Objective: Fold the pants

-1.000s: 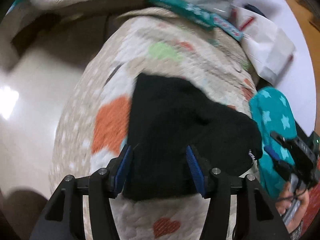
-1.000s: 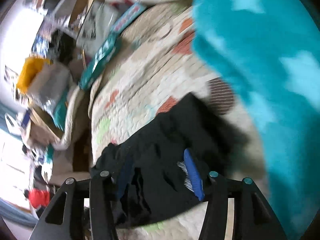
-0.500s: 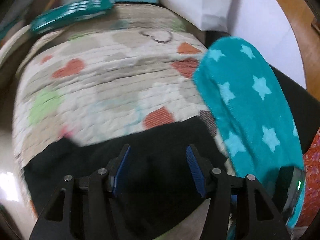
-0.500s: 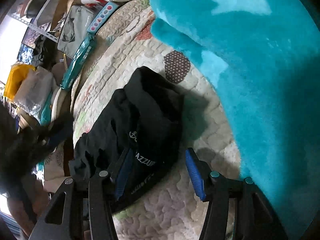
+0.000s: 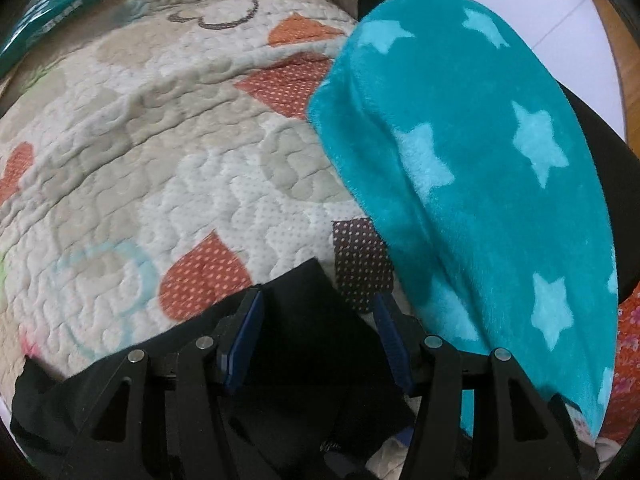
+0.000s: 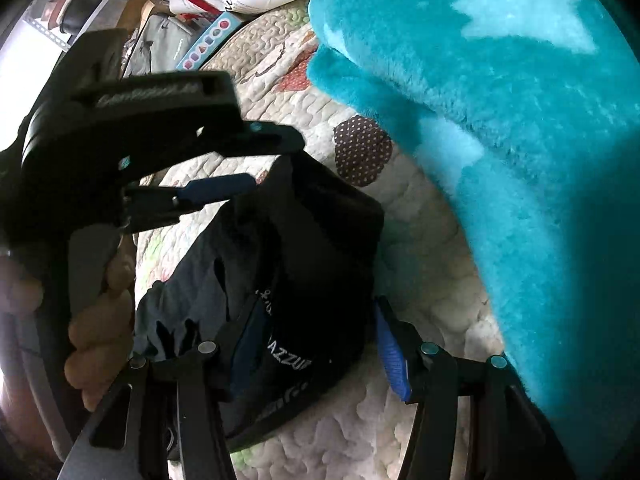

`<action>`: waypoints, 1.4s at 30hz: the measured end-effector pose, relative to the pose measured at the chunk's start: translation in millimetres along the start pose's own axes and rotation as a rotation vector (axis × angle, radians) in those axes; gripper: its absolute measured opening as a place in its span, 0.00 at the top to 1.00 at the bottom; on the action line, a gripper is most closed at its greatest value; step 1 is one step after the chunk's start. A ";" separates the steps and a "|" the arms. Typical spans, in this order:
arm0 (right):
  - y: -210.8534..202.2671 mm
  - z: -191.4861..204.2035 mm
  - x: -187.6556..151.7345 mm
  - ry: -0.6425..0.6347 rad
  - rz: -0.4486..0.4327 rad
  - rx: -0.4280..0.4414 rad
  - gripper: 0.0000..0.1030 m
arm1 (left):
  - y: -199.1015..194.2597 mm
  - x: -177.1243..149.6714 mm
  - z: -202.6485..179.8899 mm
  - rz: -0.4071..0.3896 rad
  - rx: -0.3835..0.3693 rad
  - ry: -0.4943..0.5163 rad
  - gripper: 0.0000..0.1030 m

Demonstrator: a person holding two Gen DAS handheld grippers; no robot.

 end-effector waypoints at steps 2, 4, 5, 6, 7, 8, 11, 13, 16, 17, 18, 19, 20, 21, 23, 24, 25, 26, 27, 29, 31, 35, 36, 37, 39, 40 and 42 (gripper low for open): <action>2.6 -0.5 1.1 0.002 -0.002 -0.001 0.43 | 4.5 1.5 -1.5 0.003 0.019 0.012 0.46; 5.3 0.2 2.3 -0.003 -0.005 -0.005 0.43 | 7.8 2.6 -1.5 0.003 0.035 0.015 0.46; 6.1 0.6 2.6 -0.004 -0.005 -0.006 0.43 | 9.2 3.3 -1.6 0.002 0.045 0.017 0.46; 7.8 0.8 3.3 -0.006 -0.004 -0.008 0.43 | 10.5 4.1 -1.2 -0.001 0.059 0.020 0.46; 9.6 0.8 4.0 -0.006 -0.001 -0.009 0.43 | 12.6 5.2 -1.1 -0.005 0.076 0.024 0.46; 10.5 0.8 4.6 -0.005 0.000 -0.008 0.43 | 19.4 10.9 -3.8 -0.004 0.091 0.026 0.46; 13.3 0.1 9.1 0.007 0.001 0.001 0.42 | 30.7 13.5 -6.3 0.014 0.124 0.040 0.45; 14.5 -1.6 11.1 0.011 0.001 0.007 0.42 | 36.4 14.5 -10.5 0.028 0.143 0.070 0.43; 15.5 1.4 14.0 -0.003 0.004 0.003 0.43 | 44.2 16.4 -17.2 0.066 0.167 0.119 0.43; 15.9 1.2 14.9 -0.014 0.011 -0.002 0.43 | 46.8 17.6 -20.6 0.076 0.171 0.139 0.43; 16.0 2.9 15.9 -0.034 0.016 -0.021 0.47 | 47.1 17.6 -22.1 0.079 0.179 0.162 0.48; 15.9 4.7 17.1 -0.043 0.017 -0.029 0.50 | 47.5 17.8 -23.0 0.079 0.189 0.171 0.58; 16.3 6.2 17.6 -0.051 0.022 -0.027 0.55 | 46.8 17.7 -23.0 0.076 0.203 0.180 0.63; 16.4 7.8 18.2 -0.055 0.026 -0.018 0.61 | 44.4 17.2 -23.0 0.066 0.207 0.193 0.69; 14.1 13.0 20.1 -0.077 0.021 -0.004 0.69 | 36.8 14.2 -25.9 0.050 0.165 0.209 0.87; 12.1 17.0 21.1 -0.096 0.015 0.002 0.72 | 31.3 12.5 -26.8 0.032 0.168 0.218 0.88; 10.9 19.6 21.5 -0.110 0.010 0.005 0.73 | 26.2 11.1 -28.9 0.010 0.186 0.230 0.89; 9.1 24.1 22.2 -0.133 0.004 0.008 0.76 | 22.0 9.8 -30.3 -0.007 0.193 0.234 0.89; 7.6 27.4 22.5 -0.148 -0.001 0.011 0.76 | 17.3 8.6 -31.7 -0.026 0.199 0.236 0.89; 4.1 33.1 21.6 -0.172 -0.011 0.025 0.77 | 5.6 6.6 -31.3 -0.060 0.196 0.223 0.89; 0.5 38.3 22.3 -0.186 -0.022 0.040 0.77 | -5.4 6.0 -29.4 -0.088 0.186 0.200 0.90; -5.2 45.0 22.2 -0.195 -0.029 0.070 0.78 | -27.7 2.8 -18.8 -0.116 0.177 0.170 0.90; -6.6 47.5 22.1 -0.200 -0.031 0.079 0.78 | -33.6 1.4 -17.6 -0.125 0.180 0.165 0.90; -6.6 49.0 23.1 -0.203 -0.034 0.082 0.78 | -39.1 -4.5 -19.8 -0.131 0.181 0.161 0.90; -9.0 54.3 22.9 -0.212 -0.039 0.097 0.78 | -49.1 -6.4 -13.7 -0.145 0.178 0.150 0.90; -11.5 56.9 21.9 -0.219 -0.041 0.105 0.78 | -54.8 -8.2 -12.5 -0.154 0.176 0.144 0.90; -15.4 61.7 21.0 -0.234 -0.049 0.115 0.78 | -62.1 -9.0 -5.0 -0.170 0.168 0.131 0.90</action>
Point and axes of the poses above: each gripper's, at about its wrist camera, not at the fingertips, and y roughly the way its jaws point, z to its left, x to its top, the point moved 4 cm from there along y, roughly the way its jaws point, and after that the axes turned 5 degrees about -y, right-handed, at the moved point
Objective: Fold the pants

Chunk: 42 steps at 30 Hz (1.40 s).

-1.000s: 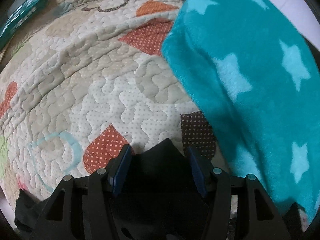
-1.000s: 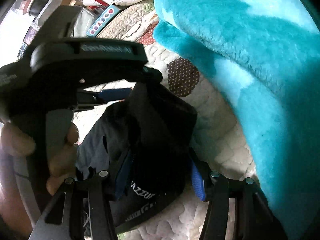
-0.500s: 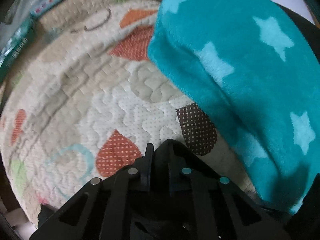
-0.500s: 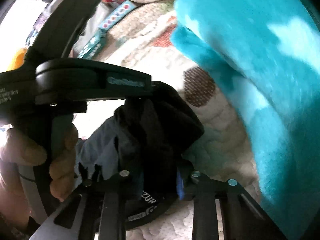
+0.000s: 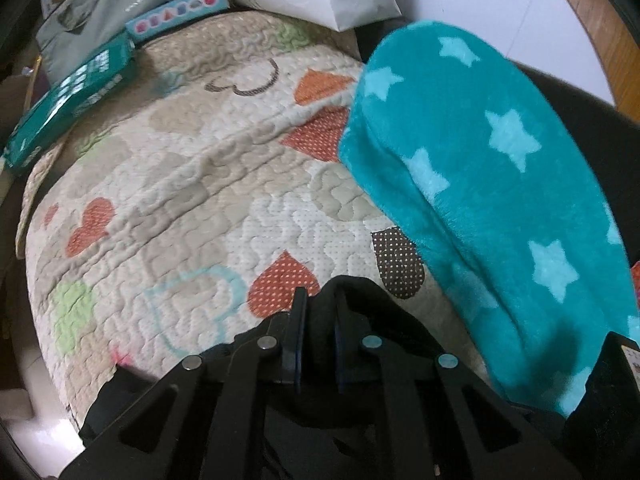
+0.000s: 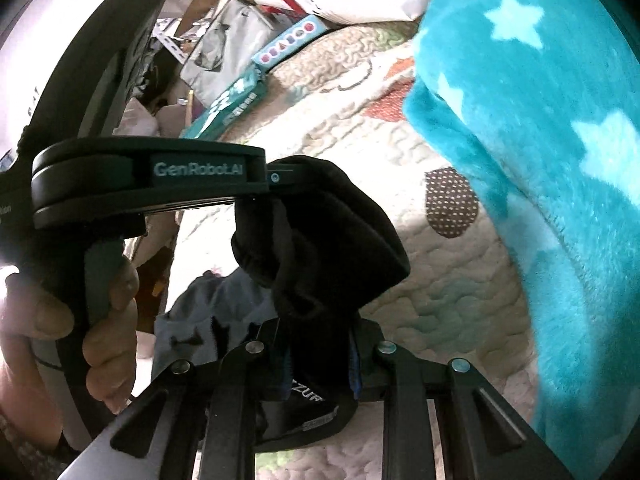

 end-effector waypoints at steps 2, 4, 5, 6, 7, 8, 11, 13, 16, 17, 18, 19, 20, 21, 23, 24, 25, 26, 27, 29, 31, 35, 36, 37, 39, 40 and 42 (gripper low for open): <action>-4.3 5.6 -0.4 -0.014 -0.003 0.011 0.78 | -11.0 -3.5 2.9 -0.014 -0.006 -0.012 0.90; -6.5 11.6 1.8 -0.025 -0.005 0.025 0.79 | -21.9 -7.0 6.2 -0.031 -0.010 -0.023 0.90; -8.8 16.2 2.3 -0.037 -0.005 0.032 0.79 | -25.9 -8.1 8.1 -0.038 -0.011 -0.027 0.90; -11.3 22.2 3.0 -0.055 -0.006 0.038 0.79 | -31.5 -9.6 10.9 -0.047 -0.012 -0.035 0.90; -13.7 28.8 3.6 -0.079 -0.007 0.041 0.79 | -35.9 -10.4 13.8 -0.054 -0.015 -0.043 0.90; -15.6 35.1 4.0 -0.100 -0.007 0.044 0.79 | -42.3 -12.0 17.5 -0.063 -0.019 -0.055 0.90; -19.8 50.9 5.5 -0.151 0.000 0.062 0.79 | -58.8 -15.7 30.5 -0.091 -0.030 -0.088 0.90; -20.1 65.0 7.3 -0.191 0.008 0.070 0.80 | -68.5 -18.9 40.7 -0.109 -0.037 -0.111 0.90; -18.1 84.7 8.2 -0.240 0.024 0.081 0.79 | -82.4 -25.7 62.8 -0.131 -0.056 -0.171 0.90; -16.8 91.9 8.0 -0.262 0.029 0.081 0.80 | -85.2 -28.0 70.0 -0.137 -0.063 -0.193 0.90; -15.2 100.5 7.3 -0.288 0.035 0.082 0.80 | -89.1 -32.0 81.6 -0.144 -0.075 -0.229 0.90; -13.8 108.0 6.3 -0.309 0.041 0.084 0.80 | -91.8 -35.4 90.9 -0.151 -0.081 -0.256 0.90; -11.5 117.9 4.8 -0.336 0.048 0.085 0.80 | -93.1 -37.9 97.1 -0.156 -0.084 -0.275 0.90; -10.0 124.5 3.4 -0.354 0.052 0.087 0.80 | -96.0 -43.2 108.4 -0.164 -0.087 -0.303 0.90; -4.9 139.3 -0.3 -0.392 0.066 0.092 0.80 | -99.5 -50.6 123.7 -0.175 -0.090 -0.340 0.90; -1.8 148.1 -2.8 -0.413 0.075 0.096 0.80 | -101.0 -55.5 132.5 -0.181 -0.094 -0.364 0.90; 1.9 156.8 -6.0 -0.434 0.086 0.100 0.80 | -102.3 -61.5 142.2 -0.188 -0.102 -0.393 0.90; 4.5 162.6 -8.9 -0.449 0.093 0.102 0.80 | -103.0 -66.5 150.4 -0.193 -0.107 -0.415 0.90; 8.7 170.4 -12.9 -0.469 0.103 0.103 0.80 | -103.6 -73.4 161.3 -0.198 -0.112 -0.444 0.90; 16.5 182.6 -20.2 -0.502 0.121 0.105 0.80 | -103.4 -82.7 176.2 -0.202 -0.120 -0.480 0.90; 26.2 194.6 -29.7 -0.537 0.142 0.106 0.80 | -102.4 -94.4 194.3 -0.206 -0.133 -0.528 0.92; 46.5 216.0 -45.8 -0.598 0.178 0.096 0.80 | -99.3 -114.2 224.1 -0.216 -0.158 -0.605 0.92; 52.5 221.8 -50.3 -0.617 0.187 0.092 0.80 | -98.4 -118.9 230.4 -0.218 -0.161 -0.621 0.92; 58.8 226.9 -55.0 -0.635 0.196 0.087 0.80 | -96.6 -124.1 237.1 -0.220 -0.165 -0.637 0.92; 68.9 233.5 -62.9 -0.660 0.214 0.079 0.80 | -92.6 -132.0 247.2 -0.218 -0.169 -0.662 0.92; 73.9 236.5 -66.5 -0.673 0.221 0.073 0.80 | -89.7 -137.9 253.6 -0.217 -0.172 -0.678 0.92; 82.5 240.8 -75.2 -0.702 0.235 0.062 0.80 | -84.8 -146.5 261.2 -0.214 -0.175 -0.699 0.92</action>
Point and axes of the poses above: each gripper's, at about its wrist camera, not at the fingertips, and y roughly the way its jaws point, z to its left, x to its top, the point moved 4 cm from there along y, roughly the way its jaws point, and after that the axes turned 5 degrees about -y, right-handed, at the moved point
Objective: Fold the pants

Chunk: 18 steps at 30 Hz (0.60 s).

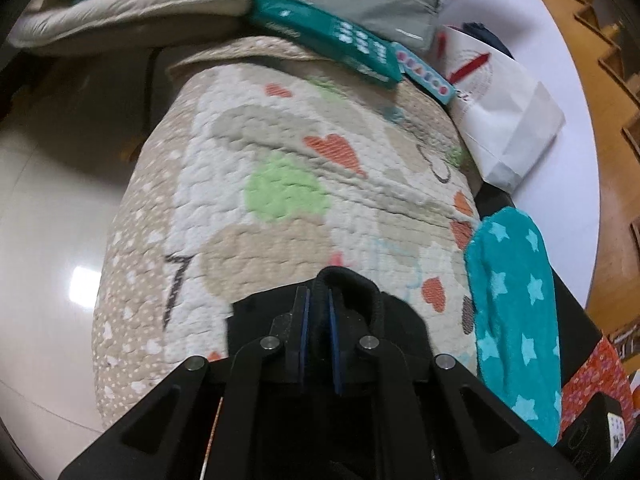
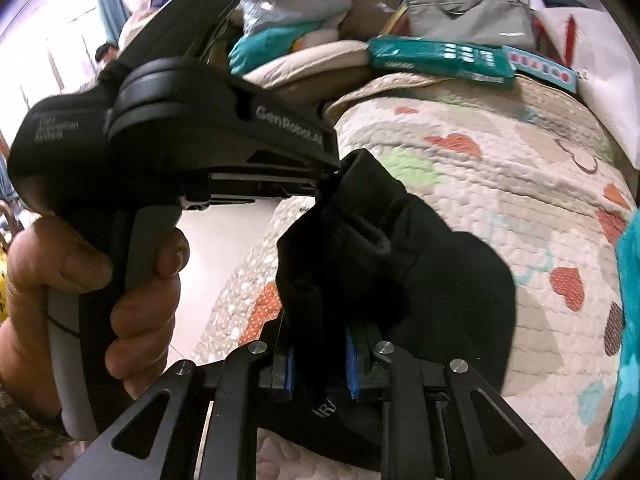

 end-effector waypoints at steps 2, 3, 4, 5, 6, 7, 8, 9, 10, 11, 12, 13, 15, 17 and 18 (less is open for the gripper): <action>8.5 5.4 -2.2 -0.018 0.016 -0.006 0.80 | 2.5 -3.3 11.8 0.003 0.002 -0.018 0.92; 12.1 8.9 -3.9 -0.025 0.025 -0.007 0.80 | 3.9 -5.0 17.0 0.003 0.003 -0.026 0.92; 14.8 11.1 -5.1 -0.029 0.031 -0.007 0.80 | 5.0 -6.7 22.5 0.004 0.000 -0.034 0.92; 18.1 12.7 -6.5 -0.035 0.037 -0.008 0.80 | 5.6 -7.6 26.6 0.004 -0.004 -0.042 0.92; 20.0 15.1 -8.1 -0.041 0.040 -0.010 0.80 | 6.0 -8.7 30.5 0.003 -0.011 -0.051 0.92; 20.7 16.3 -9.2 -0.046 0.042 -0.012 0.80 | 6.1 -9.8 34.4 0.002 -0.020 -0.061 0.92; 21.4 17.7 -10.0 -0.054 0.044 -0.015 0.80 | 6.0 -10.8 37.8 0.000 -0.028 -0.070 0.92; 22.3 19.3 -10.7 -0.063 0.045 -0.019 0.79 | 5.5 -11.8 40.1 -0.002 -0.033 -0.076 0.92; 22.9 20.9 -11.5 -0.074 0.046 -0.024 0.79 | 4.9 -12.8 42.1 -0.004 -0.037 -0.083 0.92; 23.2 22.3 -11.9 -0.082 0.046 -0.026 0.79 | 3.6 -14.5 44.7 -0.006 -0.043 -0.094 0.92; 24.1 23.2 -12.3 -0.093 0.046 -0.024 0.76 | 2.7 -15.3 46.5 -0.008 -0.051 -0.105 0.92; 24.9 24.9 -12.6 -0.104 0.042 -0.026 0.75 | 0.9 -17.1 50.3 -0.013 -0.065 -0.127 0.91; 24.1 28.4 -14.0 -0.124 0.027 -0.031 0.65 | -3.1 -20.8 60.6 -0.026 -0.083 -0.180 0.87; 22.7 34.3 -15.2 -0.153 0.015 -0.032 0.53 | -7.3 -25.1 71.8 -0.035 -0.097 -0.231 0.79; 20.4 39.4 -16.4 -0.173 0.006 -0.026 0.45 | -9.1 -26.6 76.0 -0.038 -0.098 -0.252 0.77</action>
Point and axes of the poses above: each gripper's, at about its wrist camera, not at the fingertips, and y roughly the way its jaws point, z to its left, x to its top, the point moved 4 cm from there along y, roughly the way its jaws point, and after that the axes turned 5 degrees about -y, right-handed, at the moved point
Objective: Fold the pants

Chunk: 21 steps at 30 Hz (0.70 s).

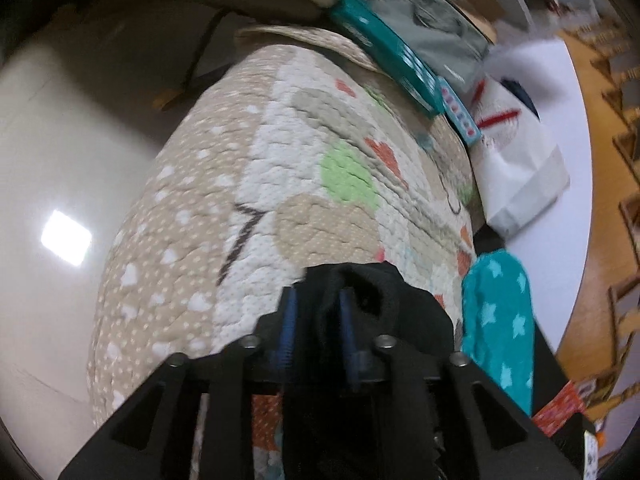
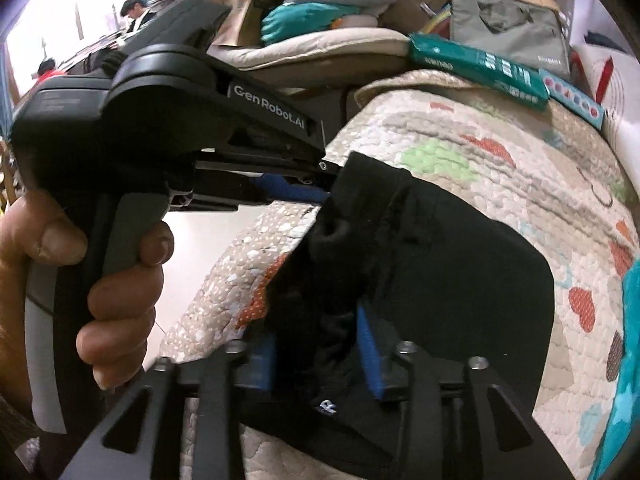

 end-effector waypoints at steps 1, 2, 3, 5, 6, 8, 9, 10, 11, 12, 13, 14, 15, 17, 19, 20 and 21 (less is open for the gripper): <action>-3.9 6.4 -0.6 -0.026 -0.011 0.007 0.43 | -4.6 -0.7 6.8 -0.004 -0.001 -0.030 0.77; -7.5 11.8 -1.3 -0.048 -0.019 0.013 0.42 | -9.8 -1.7 12.1 -0.007 -0.005 -0.053 0.77; -13.4 19.1 -3.5 -0.084 -0.030 0.020 0.39 | -18.9 -3.7 18.4 -0.017 -0.015 -0.081 0.77; -27.2 31.8 -11.7 -0.153 -0.049 0.043 0.35 | -32.9 -7.5 24.8 -0.034 -0.016 -0.109 0.74; -32.1 35.1 -15.9 -0.170 -0.049 0.065 0.35 | -41.0 -10.1 27.4 -0.045 -0.008 -0.115 0.72; -43.6 37.4 -28.9 -0.193 -0.037 0.116 0.35 | -55.4 -16.7 27.9 -0.059 0.017 -0.109 0.71; -48.1 35.5 -34.2 -0.193 -0.034 0.126 0.35 | -58.5 -19.2 27.3 -0.061 0.028 -0.104 0.71; -53.8 30.0 -41.1 -0.187 -0.030 0.134 0.35 | -62.4 -22.9 23.2 -0.063 0.045 -0.091 0.70; -57.4 26.5 -45.8 -0.178 -0.026 0.135 0.35 | -63.4 -25.4 18.6 -0.063 0.054 -0.079 0.70; -62.1 17.9 -51.3 -0.158 -0.023 0.131 0.35 | -63.5 -26.4 14.4 -0.062 0.060 -0.069 0.69; -66.9 8.4 -56.5 -0.131 -0.023 0.122 0.35 | -62.1 -28.4 6.8 -0.061 0.070 -0.055 0.68; -71.4 -4.9 -60.0 -0.093 -0.024 0.113 0.35 | -59.0 -30.3 -3.2 -0.058 0.076 -0.037 0.68; -74.0 -16.0 -61.2 -0.059 -0.027 0.107 0.35 | -56.9 -31.2 -8.9 -0.055 0.076 -0.024 0.67; -83.7 -43.6 -64.7 0.049 -0.042 0.114 0.35 | -47.1 -35.1 -29.8 -0.046 0.096 0.031 0.64; -89.8 -62.9 -65.5 0.136 -0.053 0.109 0.35 | -37.2 -38.2 -41.2 -0.049 0.163 0.078 0.61; -92.8 -74.2 -65.4 0.189 -0.064 0.115 0.35 | -30.5 -39.6 -44.0 -0.054 0.205 0.097 0.61; -96.1 -83.1 -65.1 0.236 -0.076 0.132 0.35 | -25.7 -41.2 -43.7 -0.053 0.227 0.103 0.61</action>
Point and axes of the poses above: each gripper's, at about its wrist camera, not at the fingertips, and y roughly the way its jaws point, z to its left, x to its top, the point moved 4 cm from there along y, roughly the way its jaws point, and after that the axes turned 5 degrees about -y, right-handed, at the moved point
